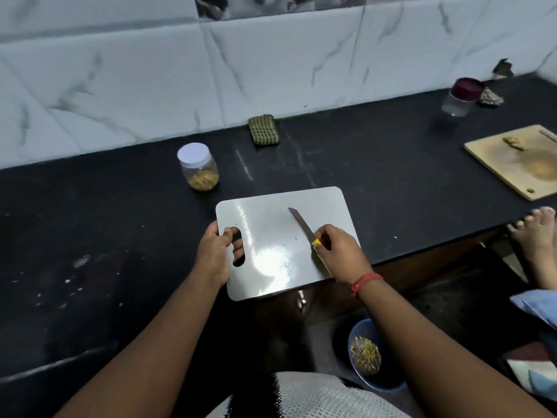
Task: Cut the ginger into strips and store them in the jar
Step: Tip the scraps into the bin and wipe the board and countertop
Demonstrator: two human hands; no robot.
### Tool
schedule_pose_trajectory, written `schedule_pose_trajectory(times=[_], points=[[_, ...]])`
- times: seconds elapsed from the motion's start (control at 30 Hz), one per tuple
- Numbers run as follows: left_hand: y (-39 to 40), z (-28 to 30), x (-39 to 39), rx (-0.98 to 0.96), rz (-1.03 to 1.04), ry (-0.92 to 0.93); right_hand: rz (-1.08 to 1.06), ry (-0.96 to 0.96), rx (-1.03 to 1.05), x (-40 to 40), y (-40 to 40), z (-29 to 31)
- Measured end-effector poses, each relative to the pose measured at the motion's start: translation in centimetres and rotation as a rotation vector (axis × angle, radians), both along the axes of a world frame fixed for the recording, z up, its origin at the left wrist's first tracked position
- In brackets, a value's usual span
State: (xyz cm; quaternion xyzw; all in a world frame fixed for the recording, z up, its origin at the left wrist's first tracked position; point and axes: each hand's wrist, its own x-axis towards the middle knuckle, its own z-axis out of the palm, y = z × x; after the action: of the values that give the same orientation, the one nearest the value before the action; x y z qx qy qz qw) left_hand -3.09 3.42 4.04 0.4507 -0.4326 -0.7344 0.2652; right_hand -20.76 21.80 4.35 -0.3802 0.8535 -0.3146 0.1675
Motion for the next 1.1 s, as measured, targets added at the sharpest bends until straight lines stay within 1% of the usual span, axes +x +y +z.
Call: schedule_pose_trajectory(times=[0.2, 0.27, 0.37, 0.43, 0.5, 0.63, 0.7, 0.8, 0.97, 1.1], points=[[-5.6, -0.7, 2.0, 0.054, 0.101, -0.020, -0.025, -0.039, 0.006, 1.2, -6.1, 0.0], [-6.8, -1.3, 2.1, 0.069, 0.110, -0.069, -0.025, -0.035, 0.035, 1.0, -7.2, -0.5], [-8.1, -1.4, 1.4, 0.028, 0.119, -0.181, -0.021, -0.037, 0.081, 0.3, -8.5, -1.0], [-8.6, -1.4, 0.5, -0.030, 0.140, -0.286, -0.003, -0.021, 0.098, -0.7, -9.2, -1.3], [-8.8, -1.8, 0.1, -0.119, 0.144, -0.429, 0.032, -0.017, 0.108, -1.6, -9.6, -1.7], [-9.4, -2.8, 0.8, -0.467, -0.005, -0.867, 0.086, -0.044, 0.116, -2.5, -9.7, -2.4], [-9.4, -2.9, 1.1, -0.577, -0.035, -1.005, 0.107, -0.047, 0.121, -2.8, -9.7, -2.6], [-8.8, -2.7, 0.9, -0.632, -0.008, -1.095, 0.170, -0.014, 0.134, -3.3, -9.6, -2.8], [-7.4, -2.3, 0.8, -0.665, 0.060, -1.158, 0.249, 0.048, 0.160, -4.1, -10.2, -2.9], [-6.7, -2.3, 0.9, -0.684, 0.017, -1.217, 0.263, 0.084, 0.187, -4.3, -10.1, -3.0]])
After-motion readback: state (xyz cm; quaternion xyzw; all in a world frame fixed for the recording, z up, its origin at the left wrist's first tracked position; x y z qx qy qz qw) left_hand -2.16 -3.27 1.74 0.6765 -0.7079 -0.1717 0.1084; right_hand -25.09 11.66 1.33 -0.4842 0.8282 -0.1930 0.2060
